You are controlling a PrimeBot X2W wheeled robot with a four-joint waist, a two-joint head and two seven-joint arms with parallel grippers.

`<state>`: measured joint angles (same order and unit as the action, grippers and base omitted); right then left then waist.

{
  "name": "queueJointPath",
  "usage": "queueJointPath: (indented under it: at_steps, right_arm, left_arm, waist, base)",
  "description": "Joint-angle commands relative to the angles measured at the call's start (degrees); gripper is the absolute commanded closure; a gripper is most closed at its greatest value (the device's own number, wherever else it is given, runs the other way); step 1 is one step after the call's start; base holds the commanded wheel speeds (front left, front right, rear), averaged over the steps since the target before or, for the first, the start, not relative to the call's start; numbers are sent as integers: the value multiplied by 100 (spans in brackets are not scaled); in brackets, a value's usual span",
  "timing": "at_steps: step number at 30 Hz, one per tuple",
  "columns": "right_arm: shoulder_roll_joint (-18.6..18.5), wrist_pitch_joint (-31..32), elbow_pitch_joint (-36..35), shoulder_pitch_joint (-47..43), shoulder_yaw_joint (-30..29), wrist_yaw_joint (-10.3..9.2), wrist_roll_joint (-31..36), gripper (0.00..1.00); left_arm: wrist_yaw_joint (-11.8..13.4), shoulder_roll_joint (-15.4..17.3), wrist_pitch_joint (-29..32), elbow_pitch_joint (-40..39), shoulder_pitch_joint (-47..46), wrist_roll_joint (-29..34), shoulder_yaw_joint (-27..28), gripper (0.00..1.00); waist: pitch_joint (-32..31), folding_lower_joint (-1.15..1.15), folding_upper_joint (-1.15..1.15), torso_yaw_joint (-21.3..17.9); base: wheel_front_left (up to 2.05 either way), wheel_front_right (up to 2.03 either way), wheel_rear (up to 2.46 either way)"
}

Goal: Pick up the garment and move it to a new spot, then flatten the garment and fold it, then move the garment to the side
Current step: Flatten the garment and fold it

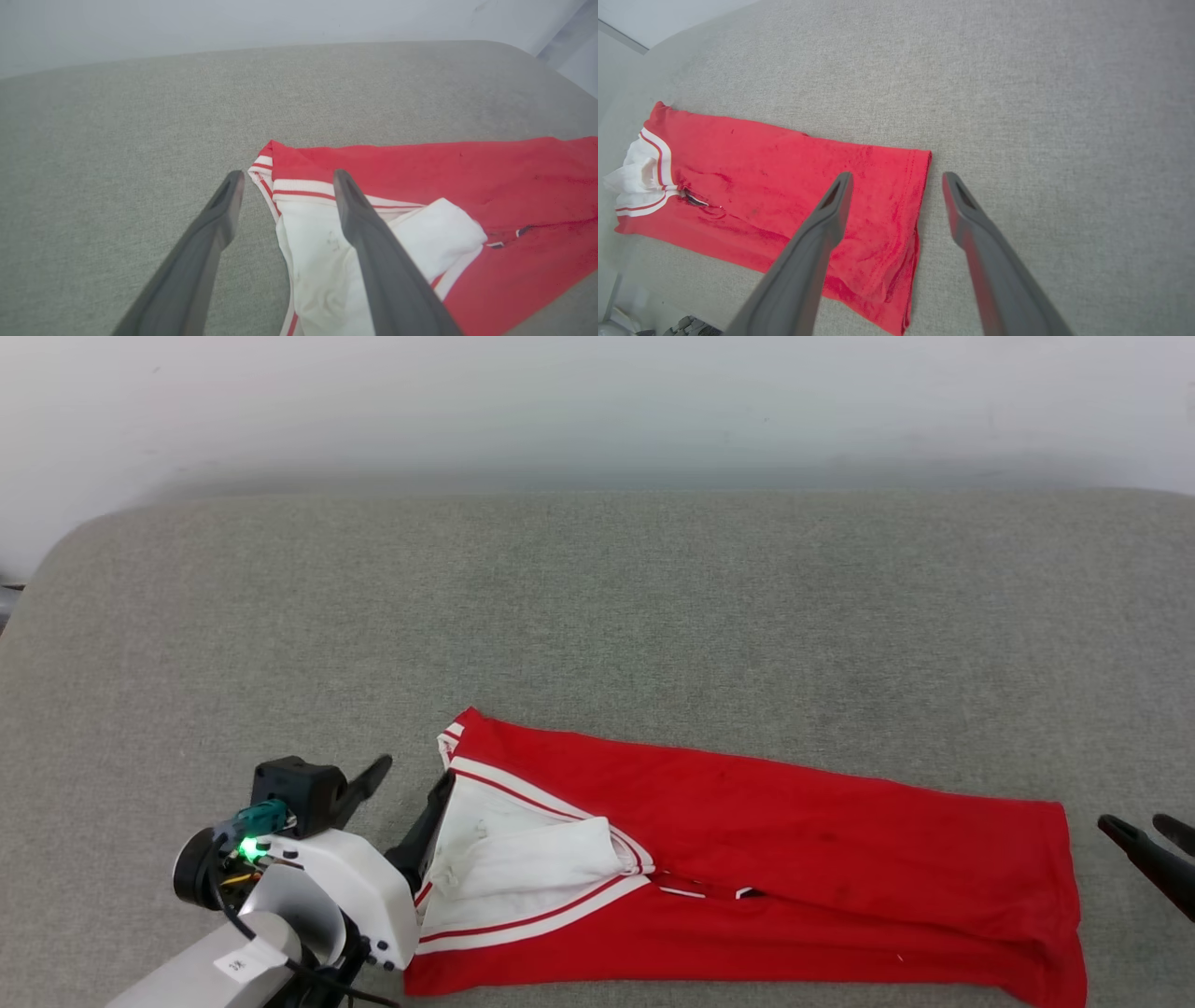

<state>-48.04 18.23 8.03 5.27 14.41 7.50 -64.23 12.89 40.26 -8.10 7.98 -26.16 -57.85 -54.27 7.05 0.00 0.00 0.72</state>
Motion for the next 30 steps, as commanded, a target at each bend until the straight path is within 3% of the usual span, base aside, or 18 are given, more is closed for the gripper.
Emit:
queueJointPath:
  at_steps: [1, 9, 15, 24, 29, 30]
  right_arm:
    - [19, 98, 76, -135, -115, -3, -145, 0]
    - [290, 540, 700, -338, -377, -3, -346, 0]
    - [674, 623, 1006, -246, -304, -3, -380, 0]
    - [1193, 675, 1294, -15, 90, -3, -441, 0]
    - [1285, 598, 1308, 39, 316, -2, -481, 0]
    - [1267, 564, 1319, 53, 350, -2, -466, 55]
  left_arm:
    - [164, -76, -260, 12, 77, 119, 94, 0]
    - [781, -468, -709, 52, 248, 831, 690, 0]
    - [978, -955, -717, -195, 640, 1793, 1554, 0]
    - [769, -1860, -719, -474, 1428, 2969, 2737, 0]
    - [472, -2329, -713, -488, 1796, 3488, 3237, 0]
    - [402, -2406, -713, -469, 1846, 3586, 3309, 0]
  waist:
    - [23, 0, 0, 34]
    - [185, 0, 0, 171]
    - [317, 0, 0, 295]
    - [368, 0, 0, 404]
    - [333, 0, 0, 444]
    - [323, 0, 0, 449]
  base:
    - [0, 0, 0]
    - [0, 0, 0]
    - [0, 0, 0]
    - [0, 0, 0]
    - [0, 0, 0]
    - [0, 0, 0]
